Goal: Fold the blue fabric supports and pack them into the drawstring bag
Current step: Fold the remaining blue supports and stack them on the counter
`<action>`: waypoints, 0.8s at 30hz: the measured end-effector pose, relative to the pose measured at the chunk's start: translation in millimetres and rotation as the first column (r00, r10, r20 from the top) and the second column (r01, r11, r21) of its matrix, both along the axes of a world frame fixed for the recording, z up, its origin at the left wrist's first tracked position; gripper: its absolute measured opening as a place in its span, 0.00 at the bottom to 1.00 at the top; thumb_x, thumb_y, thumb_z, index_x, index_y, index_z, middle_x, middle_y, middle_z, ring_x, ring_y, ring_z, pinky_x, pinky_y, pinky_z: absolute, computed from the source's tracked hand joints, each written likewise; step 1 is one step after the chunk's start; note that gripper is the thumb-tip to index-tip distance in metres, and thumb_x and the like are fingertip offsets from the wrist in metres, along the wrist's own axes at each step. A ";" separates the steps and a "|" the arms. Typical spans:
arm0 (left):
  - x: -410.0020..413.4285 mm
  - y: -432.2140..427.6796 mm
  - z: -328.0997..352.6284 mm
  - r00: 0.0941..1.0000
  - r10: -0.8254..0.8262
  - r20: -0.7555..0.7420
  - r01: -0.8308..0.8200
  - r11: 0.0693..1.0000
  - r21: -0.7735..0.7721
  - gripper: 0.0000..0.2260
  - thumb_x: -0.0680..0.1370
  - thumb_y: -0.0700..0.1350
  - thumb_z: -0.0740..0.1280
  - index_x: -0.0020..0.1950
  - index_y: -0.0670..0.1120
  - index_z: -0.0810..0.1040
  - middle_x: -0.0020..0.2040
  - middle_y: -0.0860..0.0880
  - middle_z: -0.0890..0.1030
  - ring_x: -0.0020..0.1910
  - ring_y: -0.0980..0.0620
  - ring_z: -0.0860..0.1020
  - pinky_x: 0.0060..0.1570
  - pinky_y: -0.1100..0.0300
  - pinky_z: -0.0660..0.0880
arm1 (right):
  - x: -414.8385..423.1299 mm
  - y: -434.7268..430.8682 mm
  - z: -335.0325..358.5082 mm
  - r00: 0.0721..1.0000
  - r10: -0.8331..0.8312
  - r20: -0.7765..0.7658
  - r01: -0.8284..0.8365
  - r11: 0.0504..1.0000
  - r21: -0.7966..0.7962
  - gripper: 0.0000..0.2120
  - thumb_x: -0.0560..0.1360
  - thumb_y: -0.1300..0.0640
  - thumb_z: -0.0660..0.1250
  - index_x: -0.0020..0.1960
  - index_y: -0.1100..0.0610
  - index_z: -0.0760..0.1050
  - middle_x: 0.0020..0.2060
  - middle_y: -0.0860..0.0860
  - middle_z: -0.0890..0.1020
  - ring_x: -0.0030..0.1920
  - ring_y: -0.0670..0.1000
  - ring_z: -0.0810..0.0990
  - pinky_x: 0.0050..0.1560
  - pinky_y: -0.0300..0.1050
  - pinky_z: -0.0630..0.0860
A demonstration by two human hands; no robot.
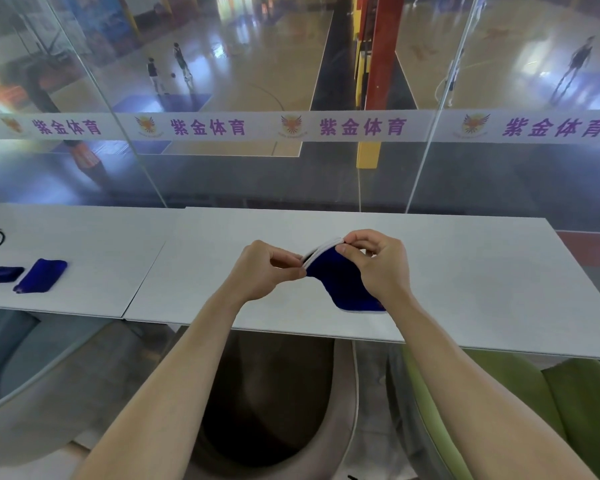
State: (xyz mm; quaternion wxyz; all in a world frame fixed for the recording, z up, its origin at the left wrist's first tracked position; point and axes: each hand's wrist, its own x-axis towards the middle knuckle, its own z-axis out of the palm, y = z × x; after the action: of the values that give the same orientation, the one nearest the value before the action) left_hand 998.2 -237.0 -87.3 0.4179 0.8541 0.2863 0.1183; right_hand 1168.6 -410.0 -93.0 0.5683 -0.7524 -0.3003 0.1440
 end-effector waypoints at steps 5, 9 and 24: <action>-5.6 6.3 2.8 0.999 0.003 0.054 -0.001 1.000 -0.030 0.06 0.85 0.48 0.73 0.54 0.49 0.90 0.48 0.55 0.90 0.48 0.52 0.89 0.55 0.51 0.88 | 1.7 -3.8 0.9 1.000 0.019 -0.022 -0.018 1.000 0.019 0.06 0.80 0.54 0.78 0.49 0.43 0.84 0.46 0.41 0.89 0.48 0.49 0.84 0.46 0.41 0.78; -7.3 9.1 9.6 0.999 -0.028 0.028 0.027 0.999 0.026 0.03 0.82 0.48 0.77 0.54 0.51 0.89 0.48 0.58 0.90 0.48 0.56 0.88 0.53 0.53 0.87 | -0.2 -3.5 0.5 0.998 0.066 0.007 -0.066 0.998 -0.002 0.07 0.81 0.56 0.77 0.50 0.43 0.83 0.48 0.42 0.88 0.49 0.47 0.83 0.46 0.38 0.77; 0.2 7.6 16.8 0.983 -0.128 -0.131 0.156 0.961 0.230 0.07 0.78 0.45 0.80 0.56 0.52 0.92 0.49 0.57 0.87 0.48 0.55 0.85 0.53 0.50 0.86 | 2.7 -9.3 -1.9 0.989 0.145 0.005 -0.145 0.989 -0.029 0.08 0.80 0.57 0.77 0.50 0.44 0.84 0.49 0.42 0.88 0.52 0.49 0.86 0.49 0.40 0.81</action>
State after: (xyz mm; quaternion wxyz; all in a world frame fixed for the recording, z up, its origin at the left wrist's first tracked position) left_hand 998.4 -229.4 -70.4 0.3018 0.9220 0.2317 0.0723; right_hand 1171.3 -419.4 -94.9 0.5445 -0.7371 -0.3543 0.1863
